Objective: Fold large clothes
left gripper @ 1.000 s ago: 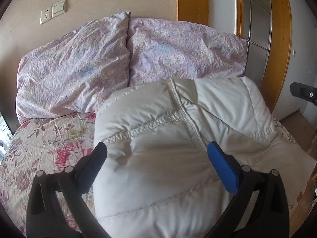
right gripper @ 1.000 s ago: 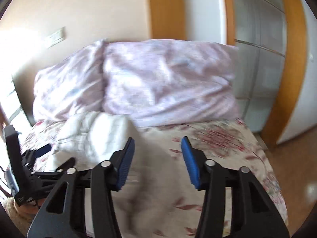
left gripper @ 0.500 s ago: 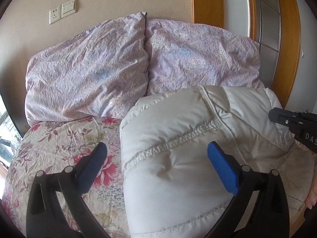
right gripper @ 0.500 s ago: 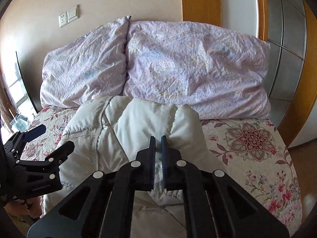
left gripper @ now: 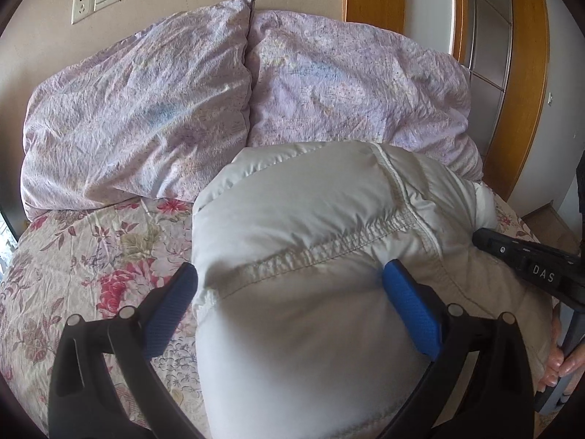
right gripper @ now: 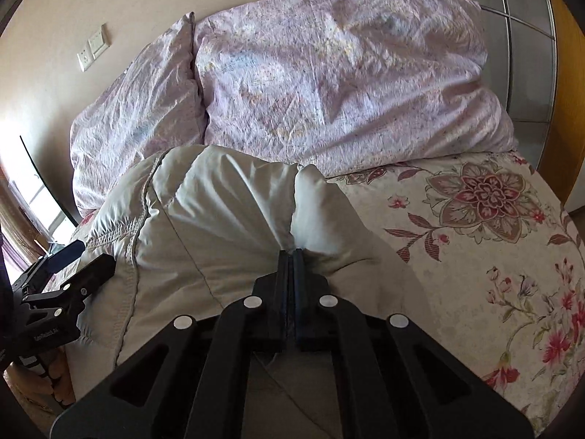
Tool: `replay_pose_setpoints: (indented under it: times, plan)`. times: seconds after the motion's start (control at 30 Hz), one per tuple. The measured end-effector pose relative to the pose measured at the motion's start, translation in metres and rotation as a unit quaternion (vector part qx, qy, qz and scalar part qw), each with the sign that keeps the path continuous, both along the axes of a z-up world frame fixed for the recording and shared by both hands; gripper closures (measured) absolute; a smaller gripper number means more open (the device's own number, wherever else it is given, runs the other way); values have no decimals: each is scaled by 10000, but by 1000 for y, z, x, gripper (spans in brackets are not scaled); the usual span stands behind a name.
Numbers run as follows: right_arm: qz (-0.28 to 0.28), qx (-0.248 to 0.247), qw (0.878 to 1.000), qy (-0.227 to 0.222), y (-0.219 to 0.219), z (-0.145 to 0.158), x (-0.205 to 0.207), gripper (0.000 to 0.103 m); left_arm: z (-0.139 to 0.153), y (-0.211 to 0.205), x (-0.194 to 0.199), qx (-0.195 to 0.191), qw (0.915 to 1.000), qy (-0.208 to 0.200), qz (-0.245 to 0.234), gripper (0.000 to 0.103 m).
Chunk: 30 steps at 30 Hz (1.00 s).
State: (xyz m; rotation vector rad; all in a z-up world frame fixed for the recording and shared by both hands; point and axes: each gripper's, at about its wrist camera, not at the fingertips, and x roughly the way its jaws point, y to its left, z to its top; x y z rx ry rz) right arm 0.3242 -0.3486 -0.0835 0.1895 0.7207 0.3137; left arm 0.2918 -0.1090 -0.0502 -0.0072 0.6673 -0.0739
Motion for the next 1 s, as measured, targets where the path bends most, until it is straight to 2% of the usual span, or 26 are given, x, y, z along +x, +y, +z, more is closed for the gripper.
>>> replay_pose_setpoints:
  times: [0.1, 0.33, 1.0]
  plan:
    - [18, 158, 9999, 22, -2, -9, 3, 102, -6, -2, 2, -53, 10000, 14, -20, 2]
    - [48, 401, 9992, 62, -8, -28, 9, 103, -16, -14, 1, 201, 9996, -185, 38, 2]
    - [208, 324, 9991, 171, -4, -49, 16, 103, -36, -15, 2, 177, 9995, -235, 132, 2]
